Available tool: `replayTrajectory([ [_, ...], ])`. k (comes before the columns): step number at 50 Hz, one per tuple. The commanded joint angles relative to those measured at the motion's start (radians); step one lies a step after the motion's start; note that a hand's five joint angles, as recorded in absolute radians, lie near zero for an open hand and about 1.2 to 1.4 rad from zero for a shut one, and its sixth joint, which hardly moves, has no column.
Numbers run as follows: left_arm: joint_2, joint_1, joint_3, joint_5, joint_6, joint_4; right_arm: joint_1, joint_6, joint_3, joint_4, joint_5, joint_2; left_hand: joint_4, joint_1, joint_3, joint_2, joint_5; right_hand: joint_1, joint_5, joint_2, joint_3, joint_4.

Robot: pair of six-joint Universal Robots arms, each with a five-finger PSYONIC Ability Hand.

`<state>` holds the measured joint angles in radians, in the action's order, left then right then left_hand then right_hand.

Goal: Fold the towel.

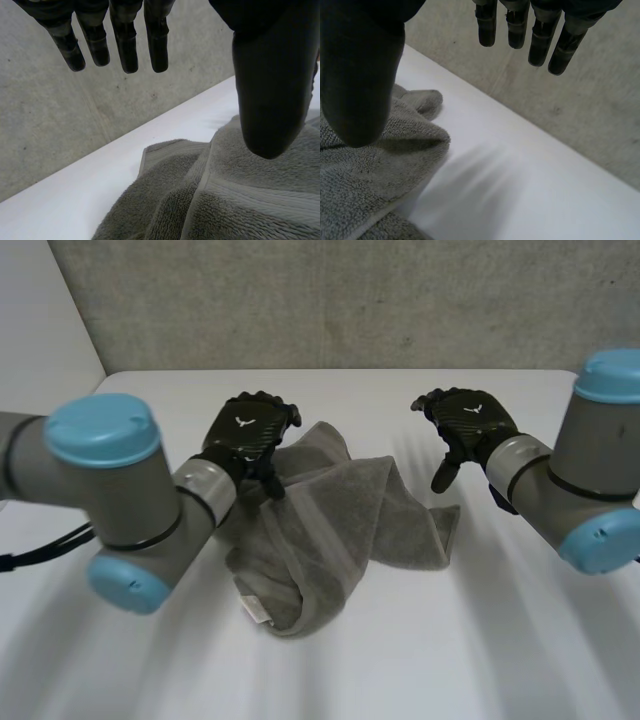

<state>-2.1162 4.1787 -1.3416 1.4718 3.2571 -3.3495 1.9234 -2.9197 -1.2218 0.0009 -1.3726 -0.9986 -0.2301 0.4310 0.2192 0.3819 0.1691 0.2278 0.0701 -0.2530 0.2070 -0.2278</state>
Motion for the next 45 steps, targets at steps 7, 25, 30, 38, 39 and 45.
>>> replayTrajectory([
  [7,-0.320,-0.026,0.314,0.004,0.003,0.117,0.020,-0.032,0.185,0.180,0.007,0.190,0.056,-0.062,-0.045,-0.013,0.025,-0.053,-0.070,0.079,-0.032,0.053],
  [25,-0.371,-0.035,0.329,-0.013,0.004,0.179,0.003,-0.013,0.012,0.071,0.010,0.098,0.056,0.835,-0.045,0.884,0.922,-0.053,-0.070,0.079,-0.032,0.053],
  [30,-0.274,-0.032,0.294,-0.007,0.001,0.174,0.003,-0.013,0.005,0.071,0.010,0.095,0.056,0.965,-0.045,1.014,1.053,-0.053,-0.070,0.079,-0.032,0.053],
  [38,-0.032,-0.022,0.145,-0.008,0.000,0.170,0.003,-0.001,-0.008,0.071,0.013,0.083,0.056,0.965,-0.045,1.014,1.053,-0.053,-0.070,0.079,-0.032,0.053],
  [39,-0.031,-0.022,0.145,-0.008,0.000,0.170,0.003,0.005,-0.008,0.073,0.013,0.083,0.056,0.965,-0.045,1.014,1.053,-0.053,-0.070,0.079,-0.032,0.053],
  [45,0.154,-0.023,-0.028,-0.016,0.010,0.174,0.006,0.024,-0.001,0.085,0.010,0.081,0.056,0.863,-0.045,0.912,0.950,-0.053,-0.070,0.079,-0.032,0.053],
])
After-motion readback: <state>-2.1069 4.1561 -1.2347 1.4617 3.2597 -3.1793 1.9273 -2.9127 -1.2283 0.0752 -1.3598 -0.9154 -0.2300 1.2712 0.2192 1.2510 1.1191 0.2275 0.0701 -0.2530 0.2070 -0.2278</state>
